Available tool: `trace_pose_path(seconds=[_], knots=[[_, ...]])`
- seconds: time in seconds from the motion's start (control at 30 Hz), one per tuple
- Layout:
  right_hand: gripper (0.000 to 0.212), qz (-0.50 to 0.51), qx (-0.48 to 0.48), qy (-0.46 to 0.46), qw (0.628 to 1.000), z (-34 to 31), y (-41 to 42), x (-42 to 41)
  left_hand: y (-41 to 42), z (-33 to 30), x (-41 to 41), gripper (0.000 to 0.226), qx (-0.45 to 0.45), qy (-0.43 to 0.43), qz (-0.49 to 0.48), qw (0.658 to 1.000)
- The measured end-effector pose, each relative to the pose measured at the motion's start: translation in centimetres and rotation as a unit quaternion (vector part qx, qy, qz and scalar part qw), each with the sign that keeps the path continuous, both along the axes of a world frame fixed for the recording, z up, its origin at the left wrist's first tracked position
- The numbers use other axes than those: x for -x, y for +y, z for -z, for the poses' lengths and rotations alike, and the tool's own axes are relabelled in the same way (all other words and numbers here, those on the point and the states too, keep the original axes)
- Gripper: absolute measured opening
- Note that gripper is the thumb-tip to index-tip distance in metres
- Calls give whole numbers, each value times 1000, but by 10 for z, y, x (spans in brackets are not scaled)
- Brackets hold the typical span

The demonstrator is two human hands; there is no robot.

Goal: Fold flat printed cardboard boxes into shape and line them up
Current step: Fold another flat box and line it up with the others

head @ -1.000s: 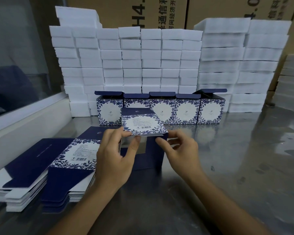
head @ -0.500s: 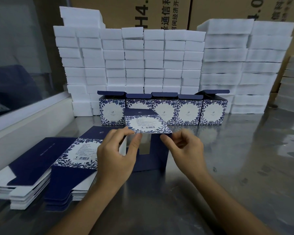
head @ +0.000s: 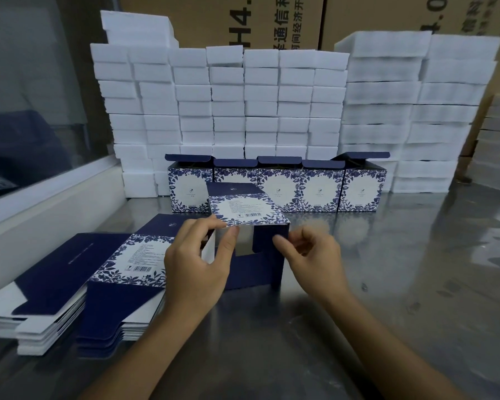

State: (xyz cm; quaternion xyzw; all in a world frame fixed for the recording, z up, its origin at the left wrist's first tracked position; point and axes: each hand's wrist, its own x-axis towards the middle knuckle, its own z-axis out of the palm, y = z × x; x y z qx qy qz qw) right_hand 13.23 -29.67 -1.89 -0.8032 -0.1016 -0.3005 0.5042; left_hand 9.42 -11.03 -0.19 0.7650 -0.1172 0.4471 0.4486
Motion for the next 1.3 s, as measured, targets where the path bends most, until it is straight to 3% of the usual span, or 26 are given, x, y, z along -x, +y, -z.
trace_pose_path(seconds=[0.13,0.4,0.53,0.67,0.87,0.93,1.03,1.1,1.2,1.3], knots=[[29,-15,32,53,998,6,-1,-2,1,-1,1,38,5,2,4,1000],[24,-2,43,73,996,5,-3,-3,1,0,-1,29,-1,4,-3,1000],[20,-27,114,148,982,14,-5,-4,3,0,-2,30,-1,3,2,1000],[21,-41,99,169,980,19,-7,-8,5,1,-4,28,-6,1,3,1000],[29,-44,90,127,987,20,-5,-6,6,1,-4,29,-14,-4,-3,1000],[47,-73,46,98,991,17,-1,-1,6,1,-4,29,-19,-3,-1,1000],[55,-130,-61,57,988,7,7,5,4,3,-4,31,-30,6,12,999],[39,-108,-46,17,993,3,10,6,2,4,-3,33,-40,17,37,998],[10,-58,-50,-20,997,-4,10,7,4,4,-1,40,-3,32,157,987],[38,-17,-68,-42,997,-9,6,6,4,5,-3,36,31,47,207,977]])
